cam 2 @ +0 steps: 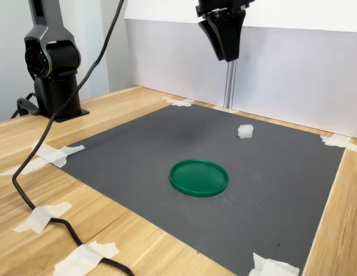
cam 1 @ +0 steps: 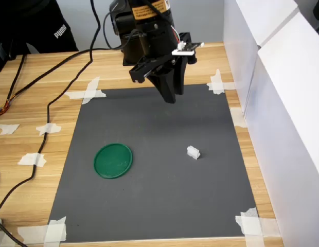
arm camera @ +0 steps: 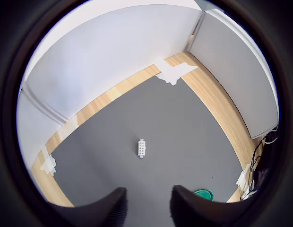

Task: Grasp a white terminal and put it on the green lid.

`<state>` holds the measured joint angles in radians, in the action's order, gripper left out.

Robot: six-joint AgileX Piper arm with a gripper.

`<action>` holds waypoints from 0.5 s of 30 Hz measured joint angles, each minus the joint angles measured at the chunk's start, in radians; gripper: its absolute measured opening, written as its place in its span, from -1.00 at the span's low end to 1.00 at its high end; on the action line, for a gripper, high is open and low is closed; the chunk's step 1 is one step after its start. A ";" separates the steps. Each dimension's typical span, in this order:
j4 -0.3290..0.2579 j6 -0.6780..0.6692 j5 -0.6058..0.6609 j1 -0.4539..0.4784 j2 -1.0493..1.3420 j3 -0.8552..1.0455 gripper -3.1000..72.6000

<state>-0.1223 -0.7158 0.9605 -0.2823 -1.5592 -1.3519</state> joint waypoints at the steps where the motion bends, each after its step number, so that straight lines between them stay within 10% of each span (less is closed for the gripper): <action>1: 0.001 0.014 -0.003 0.000 -0.010 -0.008 0.39; 6: 0.002 0.037 0.031 0.000 -0.070 -0.078 0.88; 15: -0.004 0.016 0.180 -0.058 -0.134 -0.235 0.97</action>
<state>-0.1260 -0.7003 1.1400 -0.3402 -1.6928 -1.5871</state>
